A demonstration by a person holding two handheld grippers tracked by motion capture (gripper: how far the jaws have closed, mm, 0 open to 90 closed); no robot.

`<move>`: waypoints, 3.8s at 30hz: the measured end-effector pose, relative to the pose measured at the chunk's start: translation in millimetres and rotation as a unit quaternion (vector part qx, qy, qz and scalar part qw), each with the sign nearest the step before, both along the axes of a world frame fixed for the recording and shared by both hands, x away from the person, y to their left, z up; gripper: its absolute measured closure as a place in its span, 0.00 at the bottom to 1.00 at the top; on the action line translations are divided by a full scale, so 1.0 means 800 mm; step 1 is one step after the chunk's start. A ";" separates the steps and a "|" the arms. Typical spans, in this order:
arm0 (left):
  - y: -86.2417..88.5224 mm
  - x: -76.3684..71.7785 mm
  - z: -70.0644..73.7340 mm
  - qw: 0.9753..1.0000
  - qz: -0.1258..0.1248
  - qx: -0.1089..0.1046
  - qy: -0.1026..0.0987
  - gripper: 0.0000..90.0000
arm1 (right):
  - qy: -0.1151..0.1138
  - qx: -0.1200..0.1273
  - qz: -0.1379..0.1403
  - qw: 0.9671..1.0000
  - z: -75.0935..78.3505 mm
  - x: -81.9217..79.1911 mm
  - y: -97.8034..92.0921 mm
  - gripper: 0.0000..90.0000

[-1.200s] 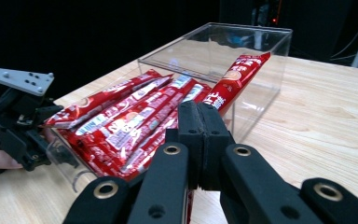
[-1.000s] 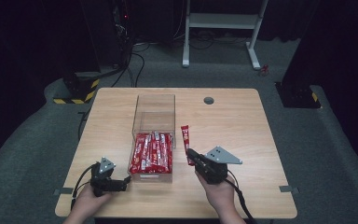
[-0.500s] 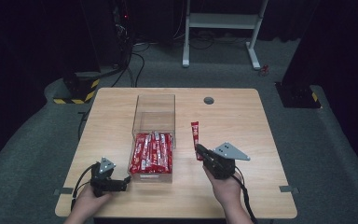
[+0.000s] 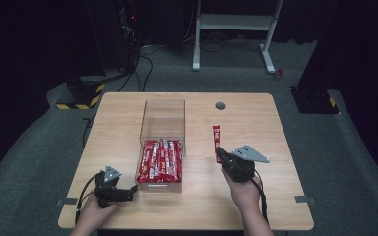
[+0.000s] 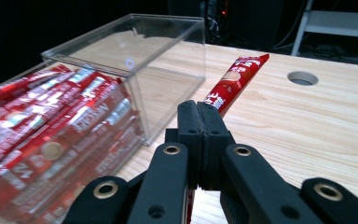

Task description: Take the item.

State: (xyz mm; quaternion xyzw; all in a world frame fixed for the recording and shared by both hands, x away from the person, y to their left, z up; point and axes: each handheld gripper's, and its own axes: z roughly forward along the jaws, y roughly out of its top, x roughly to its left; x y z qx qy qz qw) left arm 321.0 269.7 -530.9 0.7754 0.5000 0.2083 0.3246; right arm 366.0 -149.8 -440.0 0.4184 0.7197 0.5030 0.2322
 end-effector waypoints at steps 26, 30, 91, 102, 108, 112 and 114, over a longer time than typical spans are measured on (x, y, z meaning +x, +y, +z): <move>0.000 -0.008 0.000 1.000 0.029 0.001 0.000 0.01 | 0.054 -0.027 -0.049 0.997 -0.055 0.064 -0.027 1.00; 0.001 -0.009 0.000 1.000 0.029 0.000 0.001 0.01 | 0.066 -0.033 -0.052 0.996 -0.064 0.072 -0.028 1.00; 0.005 -0.008 0.000 1.000 0.001 0.000 -0.001 0.01 | 0.077 -0.056 -0.060 0.994 -0.068 0.041 -0.037 0.32; 0.007 -0.002 0.000 1.000 -0.010 0.003 0.002 0.01 | 0.086 -0.097 -0.091 0.987 -0.083 0.011 -0.075 0.29; 0.007 -0.002 0.000 1.000 -0.010 0.003 0.002 0.01 | 0.099 -0.109 -0.100 0.984 -0.091 -0.009 -0.098 0.27; 0.007 -0.002 0.000 1.000 -0.010 0.003 0.002 0.01 | 0.113 -0.121 -0.103 0.981 -0.098 -0.023 -0.108 0.27; 0.007 -0.002 0.000 1.000 -0.010 0.003 0.002 0.01 | 0.126 -0.131 -0.102 0.978 -0.103 -0.028 -0.114 0.27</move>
